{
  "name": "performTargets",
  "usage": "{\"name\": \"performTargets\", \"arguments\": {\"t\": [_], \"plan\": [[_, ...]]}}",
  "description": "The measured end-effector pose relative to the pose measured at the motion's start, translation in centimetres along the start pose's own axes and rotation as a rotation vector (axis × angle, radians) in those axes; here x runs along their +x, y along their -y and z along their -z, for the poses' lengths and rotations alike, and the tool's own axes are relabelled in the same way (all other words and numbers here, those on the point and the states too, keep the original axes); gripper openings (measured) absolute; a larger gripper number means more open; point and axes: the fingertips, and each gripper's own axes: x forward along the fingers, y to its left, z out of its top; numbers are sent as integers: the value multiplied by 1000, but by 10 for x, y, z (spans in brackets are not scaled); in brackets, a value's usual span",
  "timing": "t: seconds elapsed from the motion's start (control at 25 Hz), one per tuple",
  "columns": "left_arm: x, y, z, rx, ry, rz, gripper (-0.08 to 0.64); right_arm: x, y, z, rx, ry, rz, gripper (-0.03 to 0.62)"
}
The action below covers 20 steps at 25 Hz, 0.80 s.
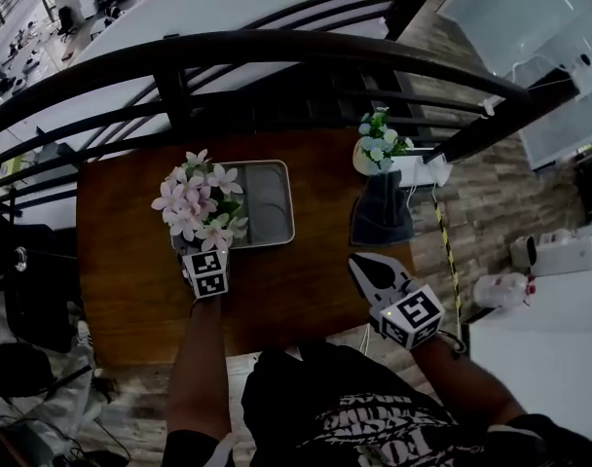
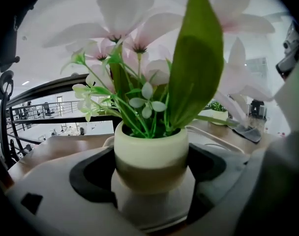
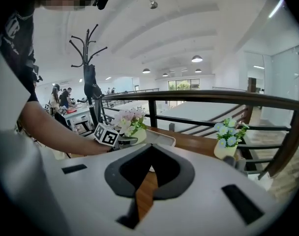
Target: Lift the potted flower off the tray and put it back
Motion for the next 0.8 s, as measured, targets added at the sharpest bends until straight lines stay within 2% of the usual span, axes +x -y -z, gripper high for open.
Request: {"name": "performTargets", "arguments": {"t": [0.16, 0.4, 0.68, 0.8], "plan": [[11, -4, 16, 5, -25, -36, 451, -10, 1, 10, 11, -5, 32, -9], [10, -10, 19, 48, -45, -52, 451, -20, -1, 15, 23, -11, 65, -9], [19, -4, 26, 77, -105, -42, 451, -8, -6, 10, 25, -7, 39, -9], [18, -4, 26, 75, -99, -43, 451, -5, -8, 6, 17, -3, 23, -9]]}}
